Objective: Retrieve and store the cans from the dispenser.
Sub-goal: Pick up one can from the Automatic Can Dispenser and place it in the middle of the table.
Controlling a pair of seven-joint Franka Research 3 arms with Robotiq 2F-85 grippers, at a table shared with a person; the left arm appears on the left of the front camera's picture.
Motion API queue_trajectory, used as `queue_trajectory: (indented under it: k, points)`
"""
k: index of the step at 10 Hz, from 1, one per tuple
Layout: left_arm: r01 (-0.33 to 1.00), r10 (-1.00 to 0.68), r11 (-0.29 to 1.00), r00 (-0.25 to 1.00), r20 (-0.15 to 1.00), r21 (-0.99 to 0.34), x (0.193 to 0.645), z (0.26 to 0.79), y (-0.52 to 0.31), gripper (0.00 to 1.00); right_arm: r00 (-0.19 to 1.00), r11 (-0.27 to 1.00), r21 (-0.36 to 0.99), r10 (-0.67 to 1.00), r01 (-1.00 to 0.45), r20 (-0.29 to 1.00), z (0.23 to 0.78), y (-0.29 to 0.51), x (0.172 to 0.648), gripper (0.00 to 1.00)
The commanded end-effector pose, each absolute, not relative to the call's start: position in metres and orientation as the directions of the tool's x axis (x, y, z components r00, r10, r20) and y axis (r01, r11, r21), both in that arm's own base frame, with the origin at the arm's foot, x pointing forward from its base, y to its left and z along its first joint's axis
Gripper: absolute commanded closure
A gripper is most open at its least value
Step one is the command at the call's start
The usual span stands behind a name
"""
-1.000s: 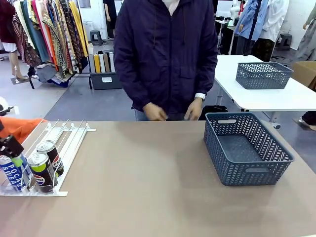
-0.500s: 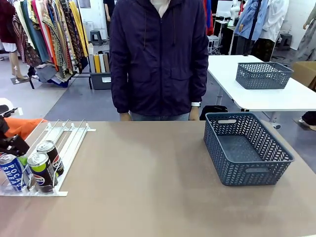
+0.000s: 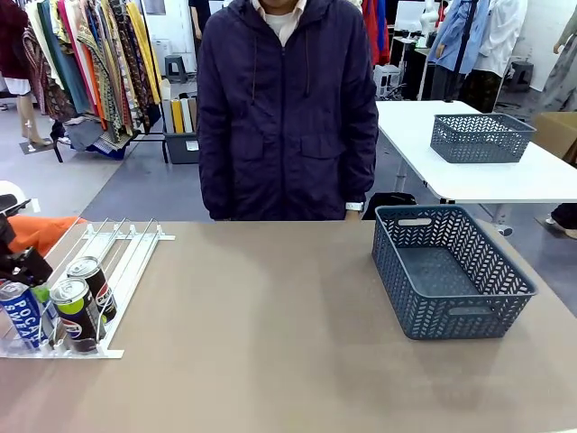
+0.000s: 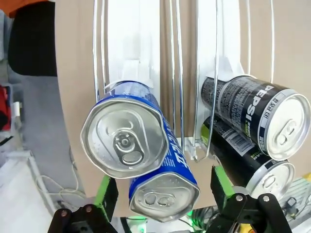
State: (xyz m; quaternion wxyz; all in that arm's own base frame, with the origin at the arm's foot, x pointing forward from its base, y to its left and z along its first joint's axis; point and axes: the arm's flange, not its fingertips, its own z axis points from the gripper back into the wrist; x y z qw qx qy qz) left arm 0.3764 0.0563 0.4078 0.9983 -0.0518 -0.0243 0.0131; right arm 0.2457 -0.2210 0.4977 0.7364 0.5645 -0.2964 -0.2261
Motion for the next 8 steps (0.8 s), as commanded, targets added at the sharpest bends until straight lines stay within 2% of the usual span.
queue_trajectory:
  k: [1, 2, 3, 8]
  points:
    - [-0.054, 0.059, 0.994, 0.997, 0.057, -0.090, 0.3820, 0.4069, 0.0567, 0.00, 0.712, 0.262, 0.964, -0.670, -0.038, 0.210, 0.4989, -0.2216, 0.2486, 0.00]
    - [-0.059, 0.064, 0.995, 0.996, 0.057, -0.080, 0.3830, 0.4050, 0.0554, 0.41, 0.712, 0.262, 0.964, -0.670, -0.038, 0.210, 0.4989, -0.2216, 0.2486, 0.00]
    - [-0.060, 0.063, 0.996, 0.997, 0.053, -0.073, 0.3832, 0.4059, 0.0548, 1.00, 0.712, 0.262, 0.964, -0.670, -0.038, 0.210, 0.4989, -0.2216, 0.2486, 0.00]
    - [-0.053, 0.058, 0.996, 0.996, 0.067, -0.069, 0.3842, 0.4070, 0.0538, 1.00, 0.712, 0.262, 0.964, -0.670, -0.038, 0.210, 0.4989, -0.2216, 0.2486, 0.00]
